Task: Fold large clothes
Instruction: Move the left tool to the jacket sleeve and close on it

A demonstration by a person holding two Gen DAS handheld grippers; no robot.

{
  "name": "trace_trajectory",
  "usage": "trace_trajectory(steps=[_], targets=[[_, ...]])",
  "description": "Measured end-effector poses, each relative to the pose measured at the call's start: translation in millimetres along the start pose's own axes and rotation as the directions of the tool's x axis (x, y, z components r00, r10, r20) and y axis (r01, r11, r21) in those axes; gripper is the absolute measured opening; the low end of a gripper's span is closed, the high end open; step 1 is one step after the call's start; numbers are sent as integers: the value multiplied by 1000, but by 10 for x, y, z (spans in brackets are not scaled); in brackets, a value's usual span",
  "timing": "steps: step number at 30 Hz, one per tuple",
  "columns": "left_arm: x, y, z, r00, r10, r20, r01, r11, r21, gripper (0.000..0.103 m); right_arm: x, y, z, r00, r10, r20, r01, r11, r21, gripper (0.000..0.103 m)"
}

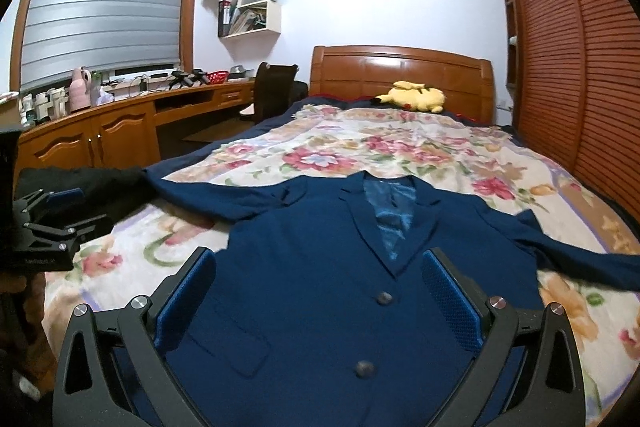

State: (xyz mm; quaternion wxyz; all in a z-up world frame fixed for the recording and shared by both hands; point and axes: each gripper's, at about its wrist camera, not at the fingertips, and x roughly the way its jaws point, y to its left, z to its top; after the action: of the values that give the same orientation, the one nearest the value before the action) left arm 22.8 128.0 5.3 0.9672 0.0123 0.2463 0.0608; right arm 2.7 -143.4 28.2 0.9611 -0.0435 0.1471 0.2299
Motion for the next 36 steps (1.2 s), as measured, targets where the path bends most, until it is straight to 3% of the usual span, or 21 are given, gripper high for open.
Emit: trace_trajectory(steps=[9,17,23,26,34,36], targets=[[480,400,174,997,10,-78,-13,999,-33,87,493,45,156,998,52,-22,-53,998,-27,101],[1033,728,342,984,64,-168,-74,996,-56,85,881,-100,40,993,65,-102,-66,998,-5,101],[1475,1050,316,963,72,-259,-111,984,-140,72,1008,-168,-15,987,86,-139,-85,996,12,101],[1658,1139,290,953,58,-297,-117,976,-186,71,1039,-111,22,984,86,-153,-86,996,6,101],[2057,1281,369,925,99,-367,-180,964,-194,71,1025,-57,73,982,90,-167,-90,996,10,101],[2118,1310,388,918,104,-383,-193,961,-199,62,988,-53,64,981,91,-169,-92,996,4,101]])
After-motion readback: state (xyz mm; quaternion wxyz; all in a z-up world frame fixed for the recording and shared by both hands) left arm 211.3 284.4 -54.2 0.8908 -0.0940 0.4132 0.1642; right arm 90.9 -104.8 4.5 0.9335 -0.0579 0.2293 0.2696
